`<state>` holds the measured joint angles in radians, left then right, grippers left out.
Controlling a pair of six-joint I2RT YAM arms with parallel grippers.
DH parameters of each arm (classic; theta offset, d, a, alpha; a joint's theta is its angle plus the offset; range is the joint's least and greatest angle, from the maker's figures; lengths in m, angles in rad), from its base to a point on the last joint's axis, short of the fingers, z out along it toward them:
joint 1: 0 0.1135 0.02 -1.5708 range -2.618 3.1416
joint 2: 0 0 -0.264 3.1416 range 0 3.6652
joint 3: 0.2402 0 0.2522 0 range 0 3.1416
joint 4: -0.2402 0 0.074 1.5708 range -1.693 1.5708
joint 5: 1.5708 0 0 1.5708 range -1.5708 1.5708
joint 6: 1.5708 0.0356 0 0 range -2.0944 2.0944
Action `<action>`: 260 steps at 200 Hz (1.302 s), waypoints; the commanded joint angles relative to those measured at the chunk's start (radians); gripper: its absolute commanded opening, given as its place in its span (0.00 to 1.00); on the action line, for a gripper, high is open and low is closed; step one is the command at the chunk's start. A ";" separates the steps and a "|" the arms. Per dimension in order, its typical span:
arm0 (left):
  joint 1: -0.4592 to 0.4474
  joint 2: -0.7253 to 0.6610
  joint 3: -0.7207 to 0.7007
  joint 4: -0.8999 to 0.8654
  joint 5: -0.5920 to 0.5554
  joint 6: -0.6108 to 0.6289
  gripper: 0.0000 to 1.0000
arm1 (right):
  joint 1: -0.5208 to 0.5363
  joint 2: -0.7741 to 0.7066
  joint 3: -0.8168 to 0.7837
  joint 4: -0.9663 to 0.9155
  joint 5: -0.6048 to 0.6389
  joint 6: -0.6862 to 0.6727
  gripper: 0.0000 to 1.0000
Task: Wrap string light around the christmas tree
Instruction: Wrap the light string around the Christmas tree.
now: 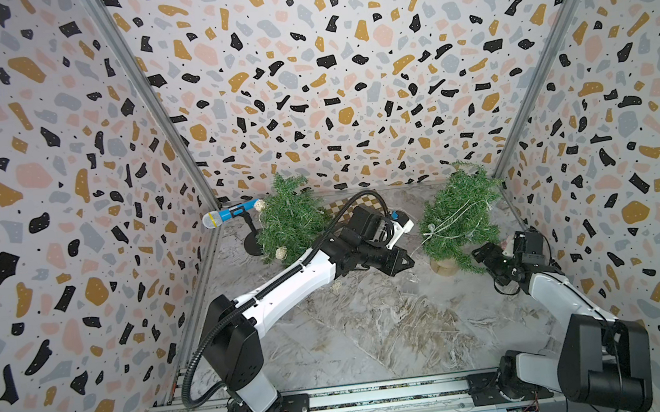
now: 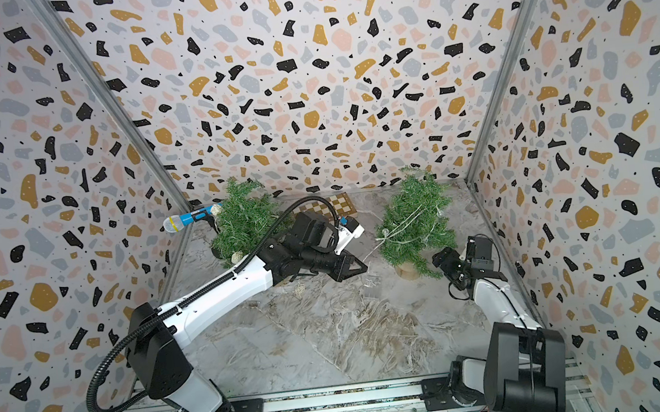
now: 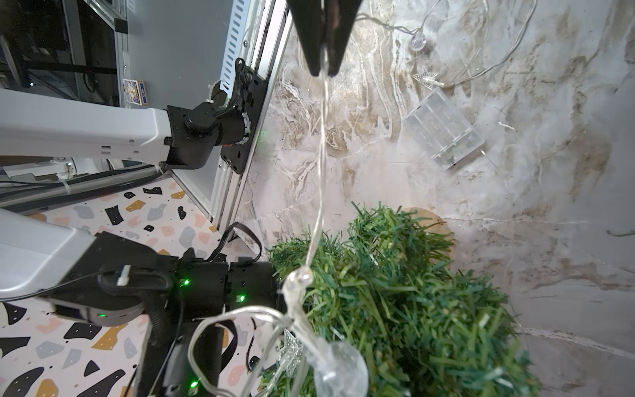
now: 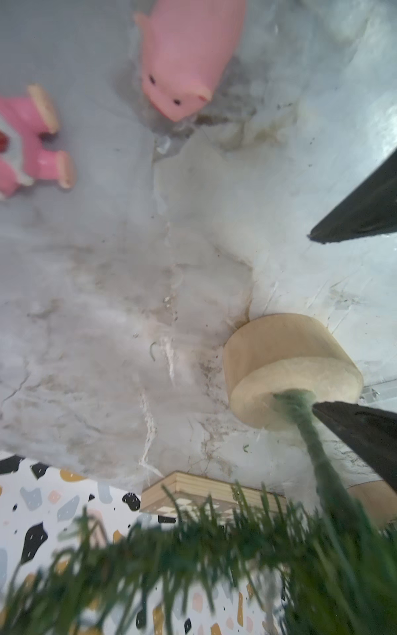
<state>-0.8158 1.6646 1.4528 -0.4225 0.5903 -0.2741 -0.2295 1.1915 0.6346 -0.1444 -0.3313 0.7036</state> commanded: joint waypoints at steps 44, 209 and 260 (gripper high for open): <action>-0.014 0.037 0.029 0.031 0.007 0.019 0.00 | 0.078 -0.190 0.282 -0.242 0.070 -0.316 0.75; -0.093 0.051 0.175 -0.060 -0.028 0.045 0.00 | 0.272 -0.201 0.561 -0.367 0.126 -0.442 0.76; -0.130 -0.023 0.305 -0.143 -0.032 0.079 0.00 | 0.272 -0.182 0.507 -0.341 0.226 -0.407 0.74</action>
<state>-0.9119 1.7107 1.7000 -0.5285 0.5423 -0.2234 0.0399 1.0073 1.1553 -0.5011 -0.1631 0.2707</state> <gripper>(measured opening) 0.047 0.738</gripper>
